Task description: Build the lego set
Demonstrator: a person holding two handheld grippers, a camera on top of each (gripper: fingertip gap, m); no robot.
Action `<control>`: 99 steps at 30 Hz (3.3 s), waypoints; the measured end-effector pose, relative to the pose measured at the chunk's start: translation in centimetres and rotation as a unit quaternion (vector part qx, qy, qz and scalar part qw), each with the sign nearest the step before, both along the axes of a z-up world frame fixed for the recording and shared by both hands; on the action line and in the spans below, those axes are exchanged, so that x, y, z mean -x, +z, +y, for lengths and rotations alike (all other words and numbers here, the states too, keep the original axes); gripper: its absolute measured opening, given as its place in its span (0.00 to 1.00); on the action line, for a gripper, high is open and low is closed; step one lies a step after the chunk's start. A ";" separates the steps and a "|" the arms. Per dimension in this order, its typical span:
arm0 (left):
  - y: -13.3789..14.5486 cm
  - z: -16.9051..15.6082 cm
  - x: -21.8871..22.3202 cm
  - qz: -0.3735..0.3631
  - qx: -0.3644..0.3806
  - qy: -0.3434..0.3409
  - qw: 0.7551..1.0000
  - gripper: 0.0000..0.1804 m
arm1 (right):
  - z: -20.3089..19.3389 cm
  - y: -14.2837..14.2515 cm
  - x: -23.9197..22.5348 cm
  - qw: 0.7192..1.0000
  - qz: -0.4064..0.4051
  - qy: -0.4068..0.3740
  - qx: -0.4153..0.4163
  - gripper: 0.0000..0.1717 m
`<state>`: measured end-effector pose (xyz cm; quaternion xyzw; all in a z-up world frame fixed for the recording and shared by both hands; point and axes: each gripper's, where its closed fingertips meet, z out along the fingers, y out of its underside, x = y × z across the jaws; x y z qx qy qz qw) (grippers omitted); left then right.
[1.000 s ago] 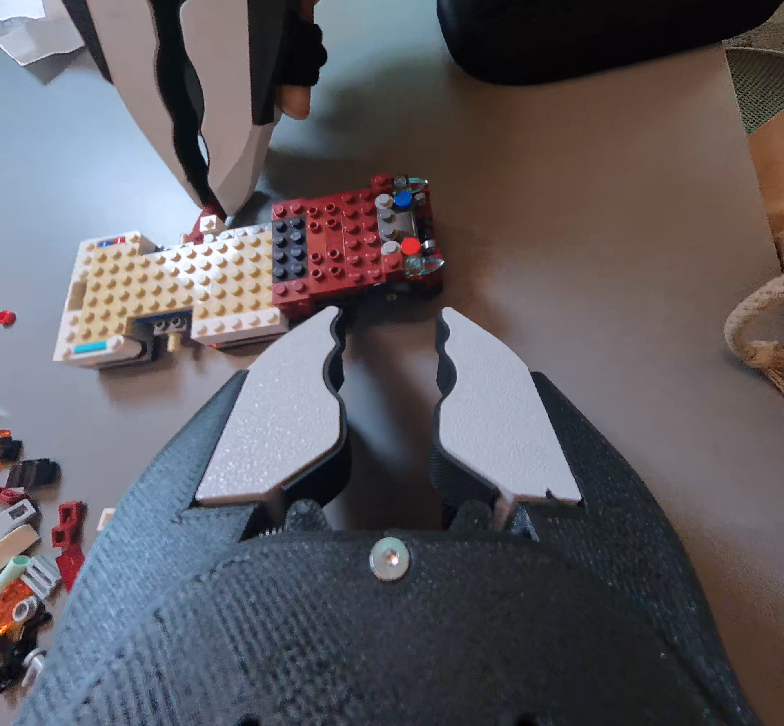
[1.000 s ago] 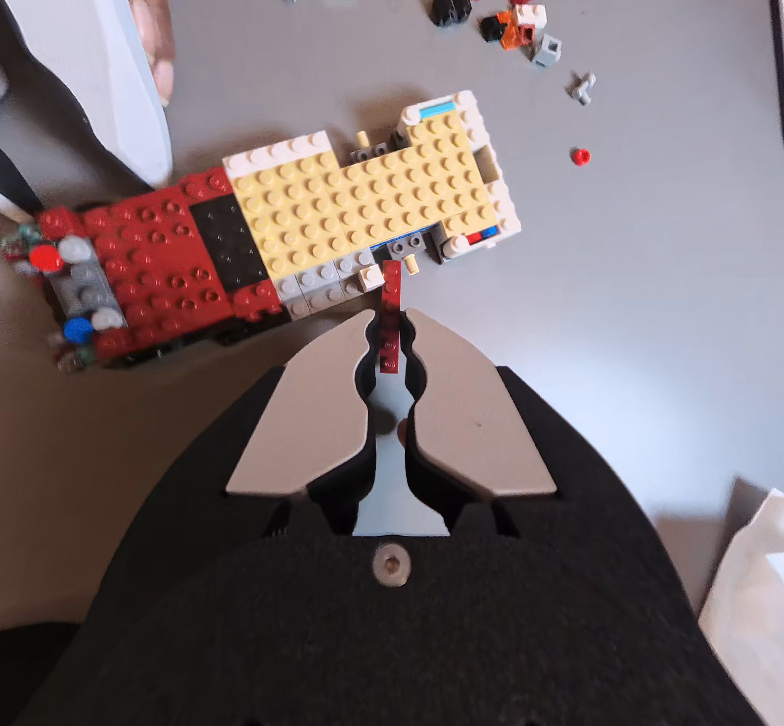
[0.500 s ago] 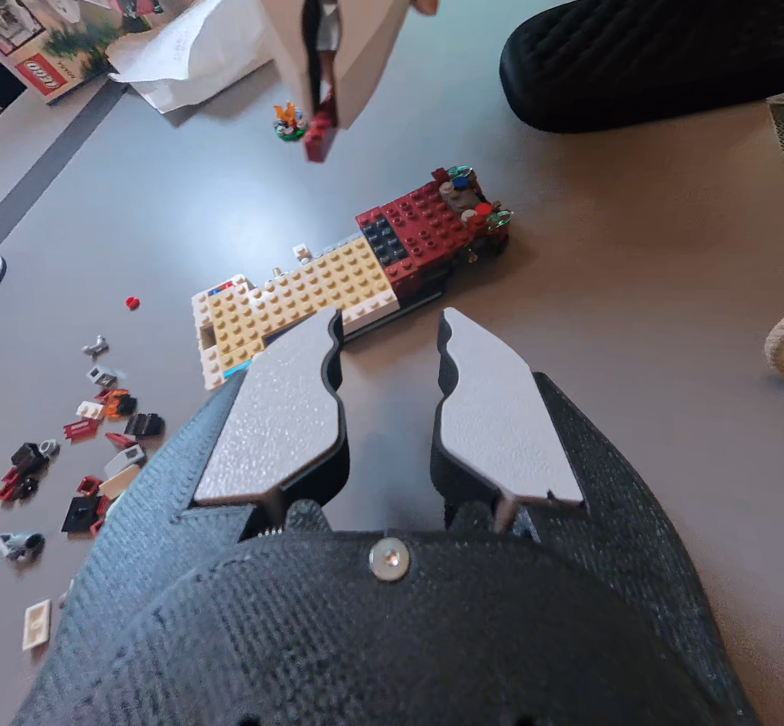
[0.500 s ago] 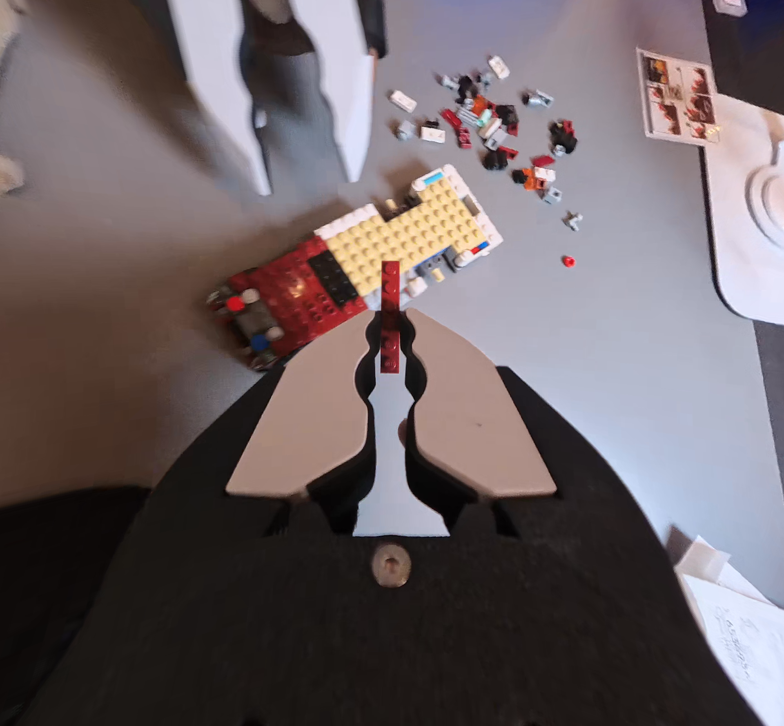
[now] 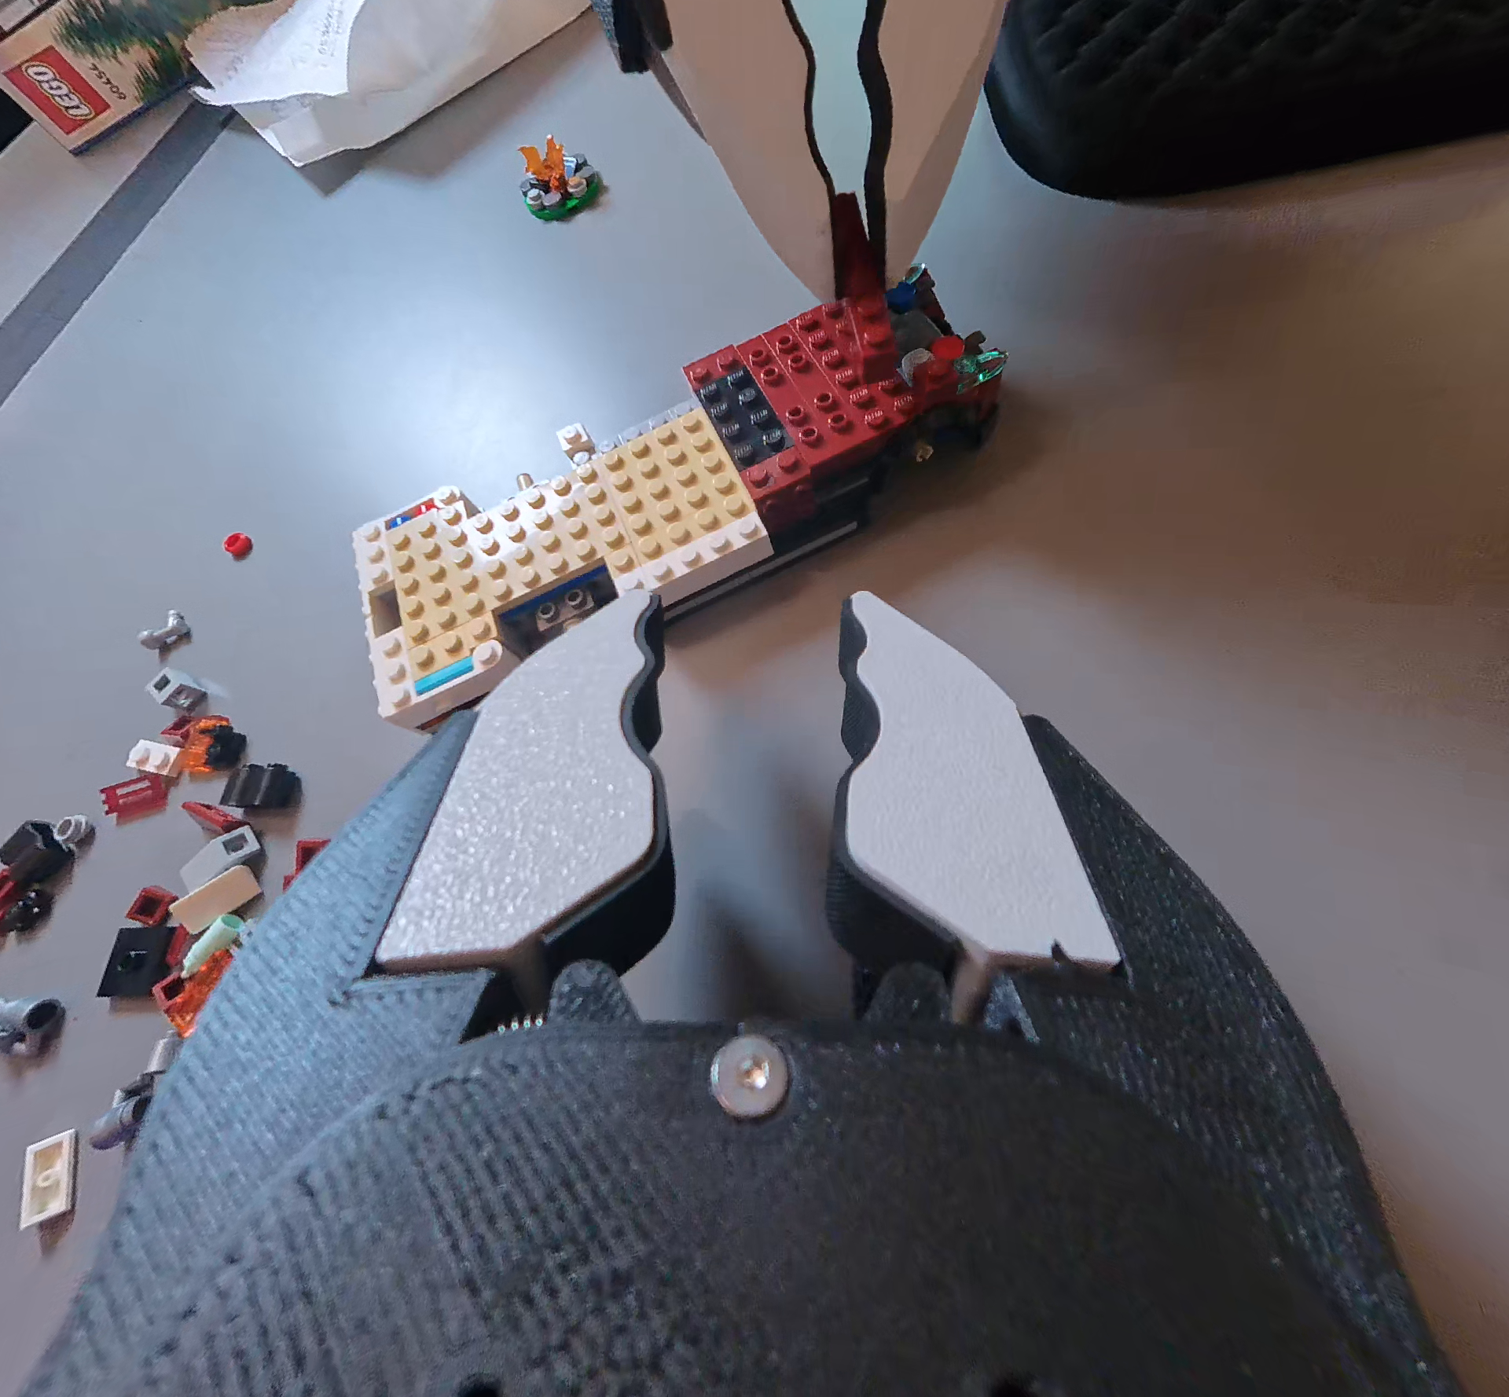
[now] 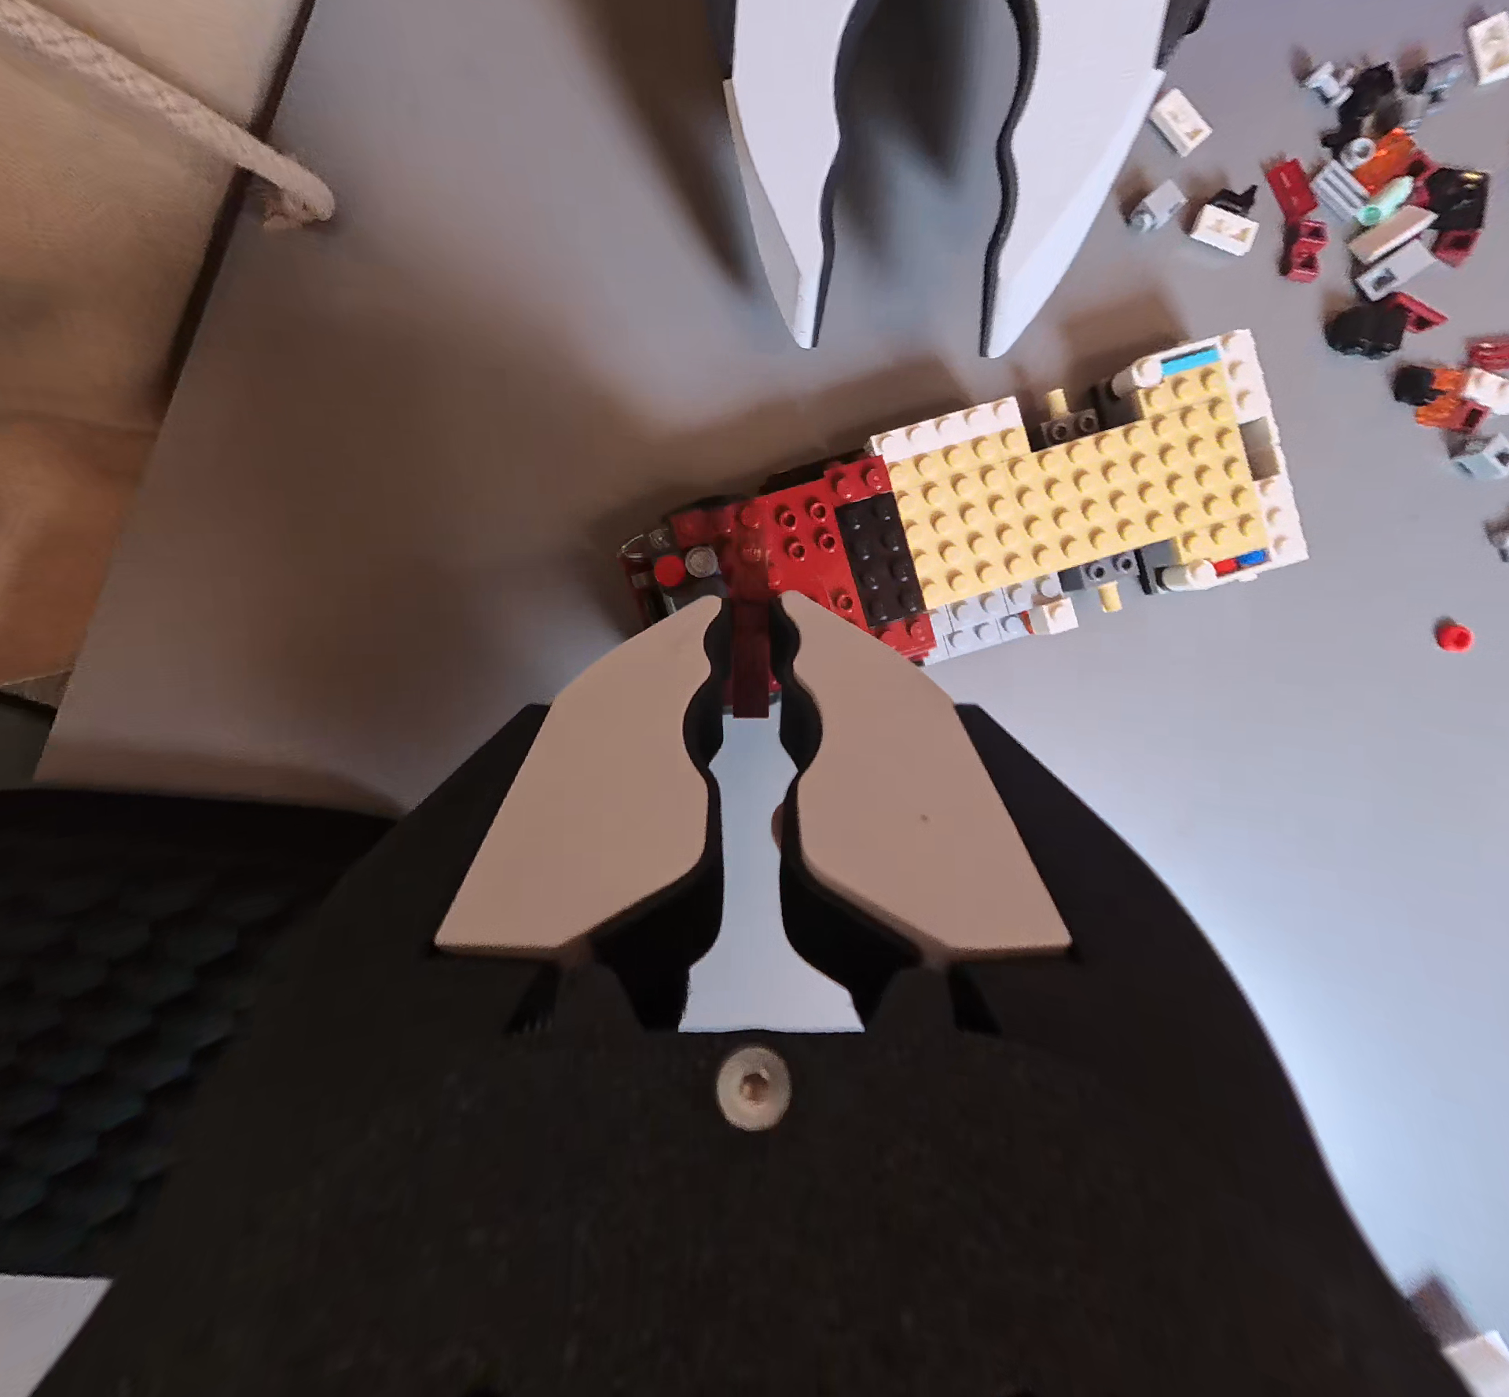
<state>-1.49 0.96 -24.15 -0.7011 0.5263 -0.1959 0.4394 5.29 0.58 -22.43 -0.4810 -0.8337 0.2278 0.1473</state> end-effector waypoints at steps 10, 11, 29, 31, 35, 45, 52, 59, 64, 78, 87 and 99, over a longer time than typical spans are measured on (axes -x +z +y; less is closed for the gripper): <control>-0.3 0.1 0.2 0.006 0.001 0.000 1.000 0.23 | -0.3 -0.8 0.0 0.997 -0.046 0.063 -0.003 0.05; -0.4 0.1 0.2 0.006 0.002 0.000 1.000 0.23 | -0.3 -0.8 0.1 0.997 -0.047 0.068 -0.002 0.05; -0.2 0.3 0.3 -0.005 0.004 0.002 1.000 0.22 | 0.0 -0.9 0.1 0.995 -0.062 0.076 0.001 0.10; -0.2 0.3 0.3 -0.007 0.005 0.003 1.000 0.22 | 0.1 -0.6 0.0 0.996 -0.056 0.069 0.004 0.10; -0.2 0.4 0.3 -0.008 0.005 0.003 1.000 0.22 | 0.4 0.0 -0.1 0.998 -0.042 0.054 0.007 0.10; 0.0 0.4 0.3 -0.012 0.002 0.005 1.000 0.22 | 1.1 0.9 -0.4 1.000 -0.024 0.013 0.010 0.10; 0.0 0.4 0.4 -0.009 -0.001 0.007 1.000 0.22 | 0.1 -0.1 0.2 0.999 -0.034 0.031 0.011 0.10; 0.0 0.4 0.4 -0.008 -0.003 0.006 1.000 0.22 | -0.2 -0.6 0.5 0.998 -0.045 0.040 0.011 0.06; 0.1 0.5 0.5 -0.009 -0.004 0.007 1.000 0.22 | -0.2 -0.7 0.6 0.998 -0.041 0.045 -0.008 0.04; 0.1 0.4 0.4 -0.006 -0.007 0.006 1.000 0.22 | -0.6 -0.5 0.4 0.999 -0.014 0.030 -0.025 0.07; 0.7 0.3 0.3 -0.015 -0.015 0.005 1.000 0.22 | 0.2 0.3 -1.3 0.982 0.071 -0.174 -0.001 0.22; 1.3 -1.0 -0.9 -0.028 -0.027 -0.023 0.999 0.22 | -0.6 -2.5 -1.6 0.830 0.109 -0.546 -0.017 0.44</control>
